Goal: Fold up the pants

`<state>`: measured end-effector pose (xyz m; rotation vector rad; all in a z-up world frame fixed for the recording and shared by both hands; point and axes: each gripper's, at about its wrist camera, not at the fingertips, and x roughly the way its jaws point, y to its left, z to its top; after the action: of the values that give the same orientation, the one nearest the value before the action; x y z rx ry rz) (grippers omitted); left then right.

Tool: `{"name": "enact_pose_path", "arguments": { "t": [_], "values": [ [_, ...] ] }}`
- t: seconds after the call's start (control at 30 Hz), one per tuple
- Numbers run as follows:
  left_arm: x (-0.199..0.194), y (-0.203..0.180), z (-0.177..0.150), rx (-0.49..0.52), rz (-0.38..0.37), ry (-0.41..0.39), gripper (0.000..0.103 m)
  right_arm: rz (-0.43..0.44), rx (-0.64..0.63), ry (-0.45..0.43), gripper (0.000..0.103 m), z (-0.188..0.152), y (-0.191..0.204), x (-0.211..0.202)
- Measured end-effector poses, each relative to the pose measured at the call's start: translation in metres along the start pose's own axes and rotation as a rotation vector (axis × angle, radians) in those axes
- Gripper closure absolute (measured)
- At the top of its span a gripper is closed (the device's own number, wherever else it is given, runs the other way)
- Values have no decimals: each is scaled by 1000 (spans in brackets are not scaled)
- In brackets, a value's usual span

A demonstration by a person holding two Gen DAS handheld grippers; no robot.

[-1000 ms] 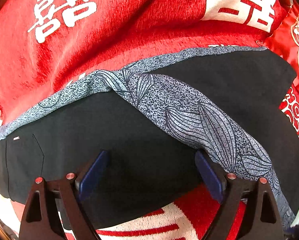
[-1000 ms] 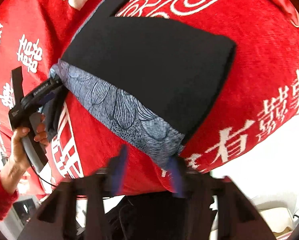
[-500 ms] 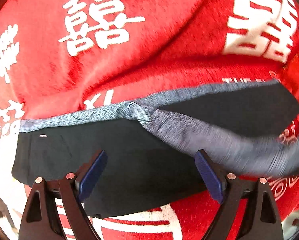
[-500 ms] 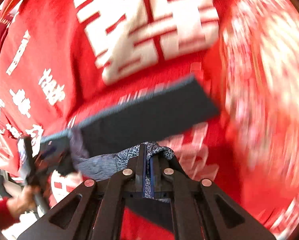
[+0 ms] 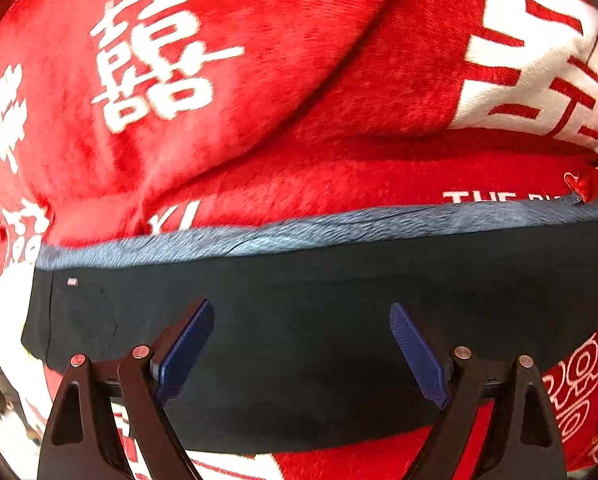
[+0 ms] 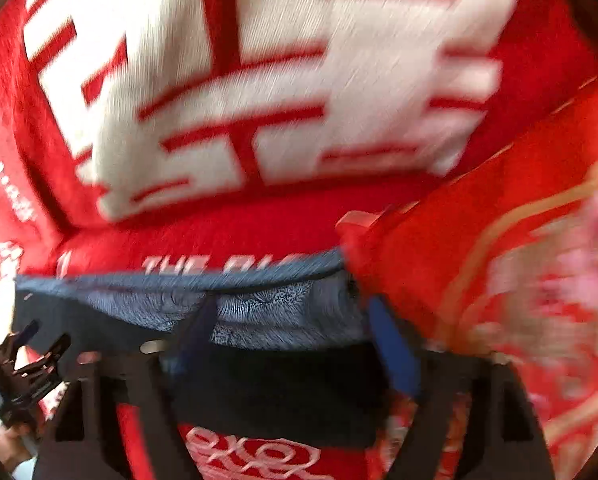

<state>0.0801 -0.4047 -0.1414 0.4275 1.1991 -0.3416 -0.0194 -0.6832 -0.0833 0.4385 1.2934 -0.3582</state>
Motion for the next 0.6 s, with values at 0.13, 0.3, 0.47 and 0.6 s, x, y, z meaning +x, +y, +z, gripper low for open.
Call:
{"name": "enact_pose_path", "arguments": {
  "t": [0.13, 0.3, 0.47, 0.6],
  "values": [
    [14, -21, 11, 9, -13, 19, 12, 78, 54, 28, 30, 2, -8, 1],
    [26, -49, 22, -2, -42, 19, 12, -68, 5, 207, 58, 0, 0, 60],
    [55, -76, 22, 46, 0, 35, 6, -128, -85, 206, 75, -1, 16, 102],
    [45, -69, 30, 57, -1, 34, 5, -133, -25, 159, 71, 9, 13, 92]
  ]
}}
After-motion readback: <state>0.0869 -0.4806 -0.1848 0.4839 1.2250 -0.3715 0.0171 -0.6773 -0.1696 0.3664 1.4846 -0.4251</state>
